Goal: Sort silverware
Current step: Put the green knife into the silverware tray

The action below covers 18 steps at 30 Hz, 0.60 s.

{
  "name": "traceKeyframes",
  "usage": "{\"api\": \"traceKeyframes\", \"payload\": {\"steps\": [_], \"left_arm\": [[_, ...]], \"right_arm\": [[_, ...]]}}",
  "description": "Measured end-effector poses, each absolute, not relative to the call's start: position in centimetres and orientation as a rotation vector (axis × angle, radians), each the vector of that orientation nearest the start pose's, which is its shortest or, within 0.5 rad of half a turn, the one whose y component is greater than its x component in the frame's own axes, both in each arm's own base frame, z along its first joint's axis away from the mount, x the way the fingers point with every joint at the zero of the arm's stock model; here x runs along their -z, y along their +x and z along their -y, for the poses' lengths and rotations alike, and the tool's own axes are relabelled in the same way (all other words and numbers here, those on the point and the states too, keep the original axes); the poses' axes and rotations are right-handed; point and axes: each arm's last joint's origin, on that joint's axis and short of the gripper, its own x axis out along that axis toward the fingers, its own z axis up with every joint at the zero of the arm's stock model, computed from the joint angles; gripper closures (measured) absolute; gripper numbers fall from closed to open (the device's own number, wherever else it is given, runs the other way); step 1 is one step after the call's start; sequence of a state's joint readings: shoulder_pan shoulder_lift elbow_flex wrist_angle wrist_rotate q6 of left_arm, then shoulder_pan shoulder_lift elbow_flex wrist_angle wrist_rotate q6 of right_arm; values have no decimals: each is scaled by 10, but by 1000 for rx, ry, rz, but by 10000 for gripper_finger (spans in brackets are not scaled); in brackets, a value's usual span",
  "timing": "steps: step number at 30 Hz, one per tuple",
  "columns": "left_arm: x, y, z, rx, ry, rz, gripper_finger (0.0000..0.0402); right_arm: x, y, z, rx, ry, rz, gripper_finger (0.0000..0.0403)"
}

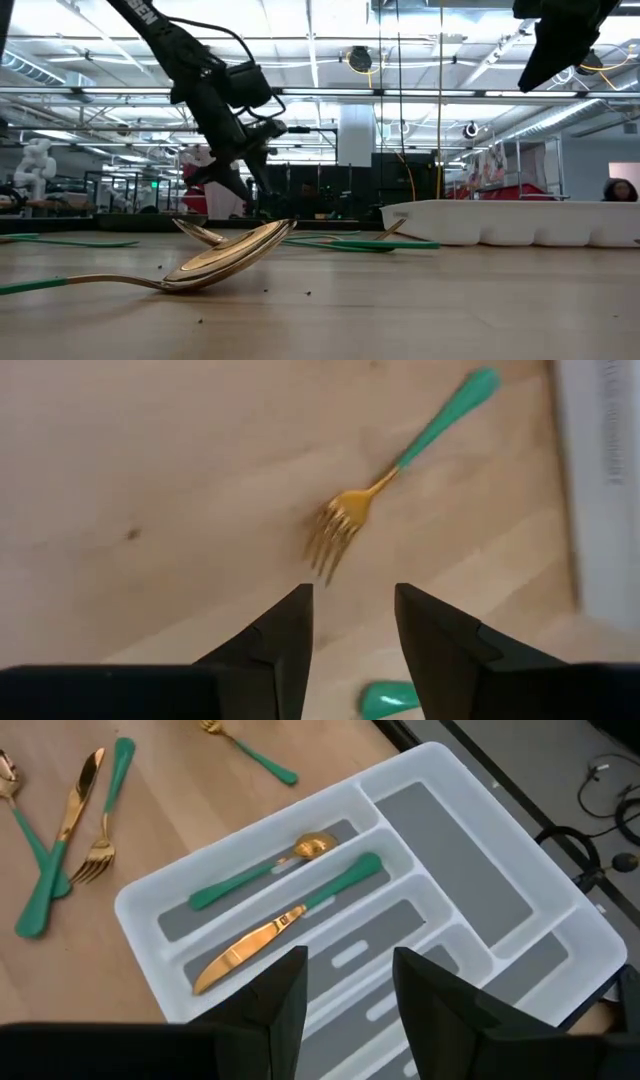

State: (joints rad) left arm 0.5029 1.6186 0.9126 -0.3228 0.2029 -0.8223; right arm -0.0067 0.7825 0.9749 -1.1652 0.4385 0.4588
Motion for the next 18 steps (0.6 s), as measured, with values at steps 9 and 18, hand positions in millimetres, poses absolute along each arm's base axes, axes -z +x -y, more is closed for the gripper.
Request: {"api": "traceKeyframes", "payload": {"steps": [9,18], "left_arm": [[-157,280,-141,-732,-1159,-821,250],[-157,283,-139,-734,-1174,-805,250]], "right_arm": [[-321,105,13,612,220,-801,261],[-320,101,13,625,237,-814,261]]}}
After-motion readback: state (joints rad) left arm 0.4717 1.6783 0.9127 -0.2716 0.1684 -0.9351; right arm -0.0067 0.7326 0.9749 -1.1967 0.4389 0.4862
